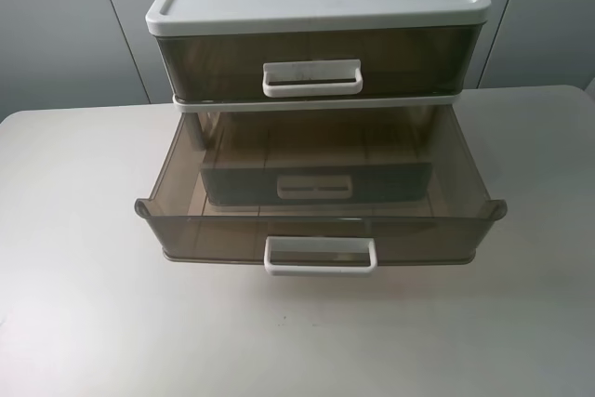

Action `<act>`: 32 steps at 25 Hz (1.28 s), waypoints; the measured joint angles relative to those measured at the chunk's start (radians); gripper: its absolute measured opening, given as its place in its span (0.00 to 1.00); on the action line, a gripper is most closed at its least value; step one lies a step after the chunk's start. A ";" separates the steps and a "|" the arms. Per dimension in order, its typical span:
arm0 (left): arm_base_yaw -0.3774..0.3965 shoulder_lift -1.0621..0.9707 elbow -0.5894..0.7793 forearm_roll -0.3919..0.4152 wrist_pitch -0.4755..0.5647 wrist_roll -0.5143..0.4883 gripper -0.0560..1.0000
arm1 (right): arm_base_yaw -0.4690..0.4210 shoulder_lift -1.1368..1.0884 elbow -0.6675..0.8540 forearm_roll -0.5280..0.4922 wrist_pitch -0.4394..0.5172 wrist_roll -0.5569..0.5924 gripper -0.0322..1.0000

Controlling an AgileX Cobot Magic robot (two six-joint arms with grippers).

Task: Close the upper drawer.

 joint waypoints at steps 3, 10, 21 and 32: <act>0.000 0.000 0.000 0.000 0.000 0.000 0.76 | 0.000 -0.072 0.040 0.040 0.019 -0.005 0.67; 0.000 0.000 0.000 0.000 0.000 0.000 0.76 | -0.002 -0.125 0.107 0.043 -0.023 -0.045 0.67; 0.000 0.000 0.000 0.000 0.000 0.000 0.76 | -0.259 -0.230 0.110 0.147 -0.037 -0.247 0.67; 0.000 0.000 0.000 0.000 0.000 0.000 0.76 | -0.259 -0.230 0.110 0.151 -0.037 -0.254 0.67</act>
